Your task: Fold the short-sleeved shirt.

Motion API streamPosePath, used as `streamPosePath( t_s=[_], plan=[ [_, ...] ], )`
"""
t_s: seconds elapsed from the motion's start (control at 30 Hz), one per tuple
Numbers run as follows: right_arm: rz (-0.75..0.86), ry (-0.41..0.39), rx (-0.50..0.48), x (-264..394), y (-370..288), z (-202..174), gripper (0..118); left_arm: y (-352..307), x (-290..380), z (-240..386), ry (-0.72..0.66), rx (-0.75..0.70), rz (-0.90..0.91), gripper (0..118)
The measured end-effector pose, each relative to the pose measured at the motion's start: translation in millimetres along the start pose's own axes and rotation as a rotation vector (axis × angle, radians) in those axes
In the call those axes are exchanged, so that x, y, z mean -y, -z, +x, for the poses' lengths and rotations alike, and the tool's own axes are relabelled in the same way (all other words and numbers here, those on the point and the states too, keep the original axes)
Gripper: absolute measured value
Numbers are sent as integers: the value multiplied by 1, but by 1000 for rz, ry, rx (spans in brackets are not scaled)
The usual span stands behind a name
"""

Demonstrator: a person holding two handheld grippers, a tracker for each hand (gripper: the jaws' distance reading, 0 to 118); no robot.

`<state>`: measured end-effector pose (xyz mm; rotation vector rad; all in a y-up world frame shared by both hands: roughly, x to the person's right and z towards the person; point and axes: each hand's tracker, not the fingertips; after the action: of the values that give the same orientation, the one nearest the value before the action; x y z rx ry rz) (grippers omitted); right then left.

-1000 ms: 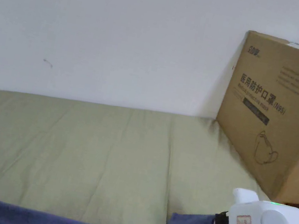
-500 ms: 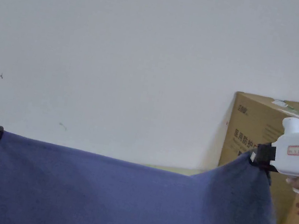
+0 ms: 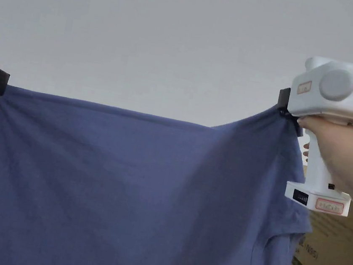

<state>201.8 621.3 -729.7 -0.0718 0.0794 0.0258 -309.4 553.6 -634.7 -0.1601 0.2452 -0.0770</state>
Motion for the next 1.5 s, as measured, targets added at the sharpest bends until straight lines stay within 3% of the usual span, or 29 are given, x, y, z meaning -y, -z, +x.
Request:
streamPosePath(
  t_s=[0.13,0.27,0.37,0.57,0.67,0.77,0.9,1.1,1.2,1.4,1.43,1.47,1.5],
  plan=[
    [52,-60,19,-10,9,-20,1,33,7,-4,-2,-15,25,0],
    [55,-77,4,38,22,-30,1,47,51,13,-17,-33,-11,0],
    [-61,-58,13,119,32,-31,1,57,115,36,56,-23,-123,0],
    [-434,70,-113,361,-8,-23,1,27,322,72,-26,166,-441,0],
    [-595,51,-167,466,-66,-12,1,-20,412,80,-27,237,-586,0],
    [-708,16,-228,527,-139,3,1,-82,472,73,52,291,-642,0],
    [-759,62,-269,554,-251,50,1,-177,514,45,39,320,-670,0],
    [-817,150,-242,553,-369,118,1,-278,526,-8,27,287,-680,0],
    [-841,219,-239,550,-404,129,1,-313,524,-16,-8,289,-672,0],
    [-888,150,-199,558,-418,112,1,-349,535,-12,-26,307,-667,2],
    [-898,144,-185,560,-414,110,3,-351,537,-13,-34,303,-662,6],
    [-904,147,-170,562,-409,109,15,-353,538,-15,-42,296,-655,16],
    [-908,156,-161,561,-405,107,42,-352,542,-20,-46,276,-646,36]
  ],
)
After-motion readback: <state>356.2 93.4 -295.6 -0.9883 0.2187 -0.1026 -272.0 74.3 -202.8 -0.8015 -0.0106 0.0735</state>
